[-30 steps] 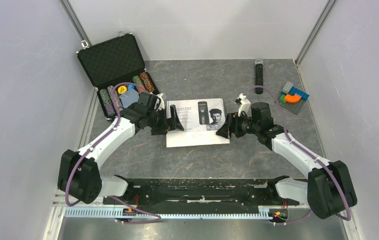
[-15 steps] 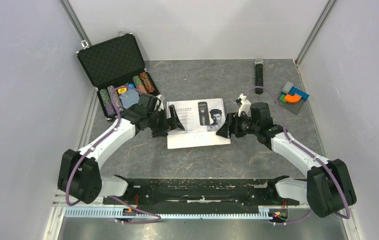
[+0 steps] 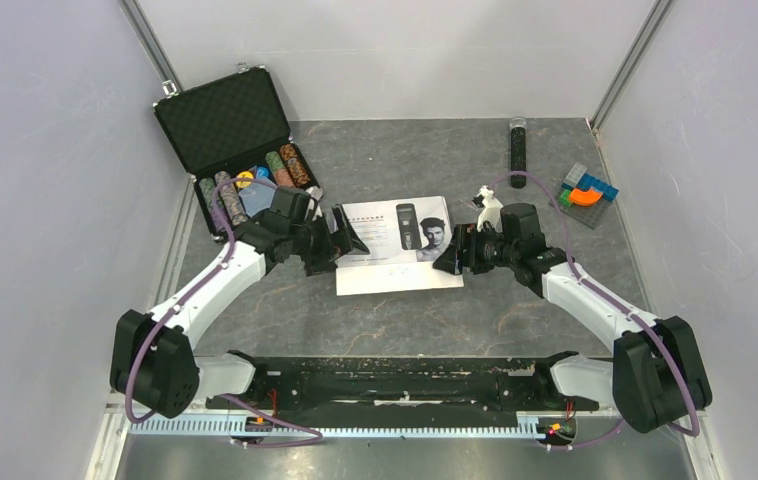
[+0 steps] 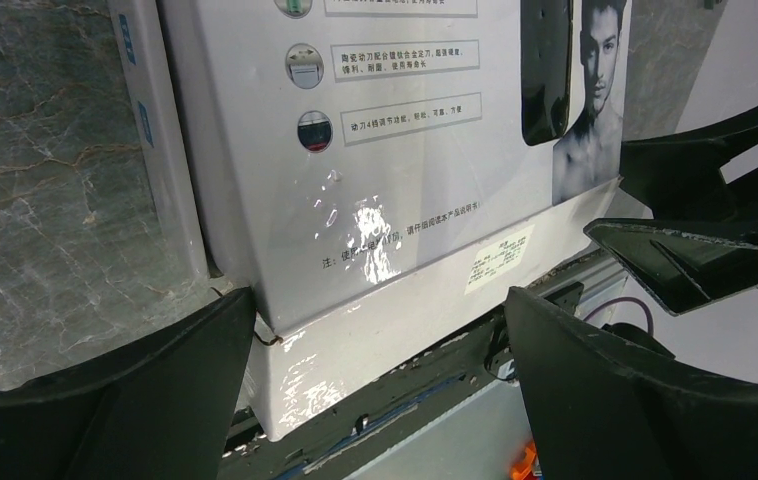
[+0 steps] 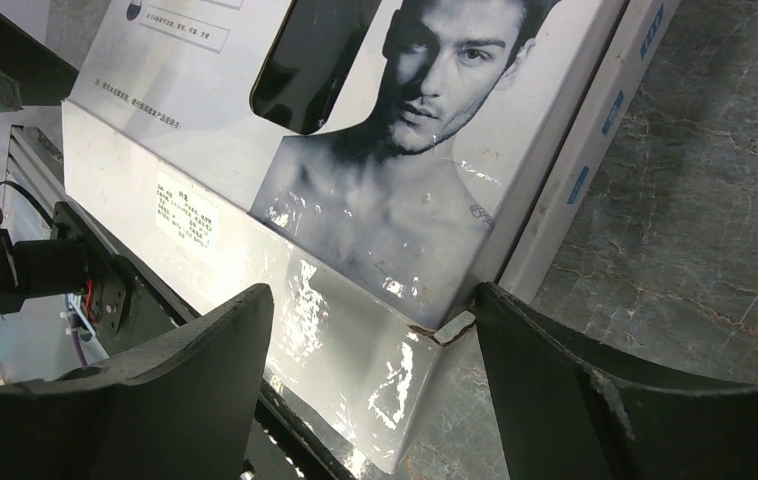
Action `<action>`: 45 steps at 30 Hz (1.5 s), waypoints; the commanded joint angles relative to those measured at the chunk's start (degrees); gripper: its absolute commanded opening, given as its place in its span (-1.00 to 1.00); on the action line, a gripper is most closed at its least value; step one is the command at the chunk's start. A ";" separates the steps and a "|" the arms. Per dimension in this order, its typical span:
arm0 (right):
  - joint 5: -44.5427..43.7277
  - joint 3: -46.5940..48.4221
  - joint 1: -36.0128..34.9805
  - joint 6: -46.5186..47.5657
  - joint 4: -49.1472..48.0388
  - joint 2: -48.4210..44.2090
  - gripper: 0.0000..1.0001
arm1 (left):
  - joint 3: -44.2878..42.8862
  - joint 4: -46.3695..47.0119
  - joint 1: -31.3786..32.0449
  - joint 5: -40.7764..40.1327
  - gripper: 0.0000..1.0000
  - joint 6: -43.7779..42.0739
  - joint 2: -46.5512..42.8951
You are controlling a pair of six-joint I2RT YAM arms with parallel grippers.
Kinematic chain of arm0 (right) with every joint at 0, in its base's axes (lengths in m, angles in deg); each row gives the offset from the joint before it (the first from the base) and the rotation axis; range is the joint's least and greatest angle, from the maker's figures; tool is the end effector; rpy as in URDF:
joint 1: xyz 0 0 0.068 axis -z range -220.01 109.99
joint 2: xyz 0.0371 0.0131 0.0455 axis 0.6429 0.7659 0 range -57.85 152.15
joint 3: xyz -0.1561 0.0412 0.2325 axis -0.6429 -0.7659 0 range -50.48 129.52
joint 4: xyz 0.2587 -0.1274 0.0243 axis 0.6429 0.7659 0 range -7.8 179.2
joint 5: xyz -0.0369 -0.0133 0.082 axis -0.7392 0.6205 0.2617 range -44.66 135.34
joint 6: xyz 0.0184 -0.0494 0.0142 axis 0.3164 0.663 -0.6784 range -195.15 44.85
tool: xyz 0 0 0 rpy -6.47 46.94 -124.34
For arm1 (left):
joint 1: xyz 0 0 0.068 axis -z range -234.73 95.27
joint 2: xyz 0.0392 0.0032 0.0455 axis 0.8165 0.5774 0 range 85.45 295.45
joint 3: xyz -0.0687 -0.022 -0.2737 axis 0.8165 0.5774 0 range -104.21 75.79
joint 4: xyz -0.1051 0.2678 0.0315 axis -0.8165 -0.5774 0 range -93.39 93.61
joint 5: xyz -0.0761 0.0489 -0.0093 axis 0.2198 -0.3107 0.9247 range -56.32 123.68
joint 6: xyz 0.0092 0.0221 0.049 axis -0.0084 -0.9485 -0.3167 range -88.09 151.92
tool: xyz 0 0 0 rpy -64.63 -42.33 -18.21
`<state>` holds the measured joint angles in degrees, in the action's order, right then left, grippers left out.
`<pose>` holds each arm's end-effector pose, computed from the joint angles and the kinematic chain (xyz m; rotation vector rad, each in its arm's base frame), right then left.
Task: Sort the hair-cutting tools
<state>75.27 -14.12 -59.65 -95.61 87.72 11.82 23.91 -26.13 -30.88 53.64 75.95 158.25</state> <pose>0.2476 0.1077 0.2040 -0.2777 2.3013 0.9547 0.2560 -0.1269 0.2500 -0.2962 2.6034 -0.9039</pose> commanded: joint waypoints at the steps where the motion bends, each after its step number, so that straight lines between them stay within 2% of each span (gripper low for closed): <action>1: 2.06 2.97 -0.55 -1.24 -1.12 -0.29 0.53 | 0.14 2.58 0.42 2.35 1.00 2.64 -2.01; 12: 1.37 2.40 -0.63 -1.15 -1.13 -0.19 0.54 | 4.57 5.42 0.41 2.26 1.00 3.38 -1.35; 45: -5.94 -5.60 -0.66 2.66 -3.46 -1.20 0.59 | 6.13 4.59 0.48 -5.84 1.00 -1.66 -3.50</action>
<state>72.45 -18.28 -60.13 -94.85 83.04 10.81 30.23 -21.56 -30.59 50.17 76.78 157.15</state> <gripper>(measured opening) 0.790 0.996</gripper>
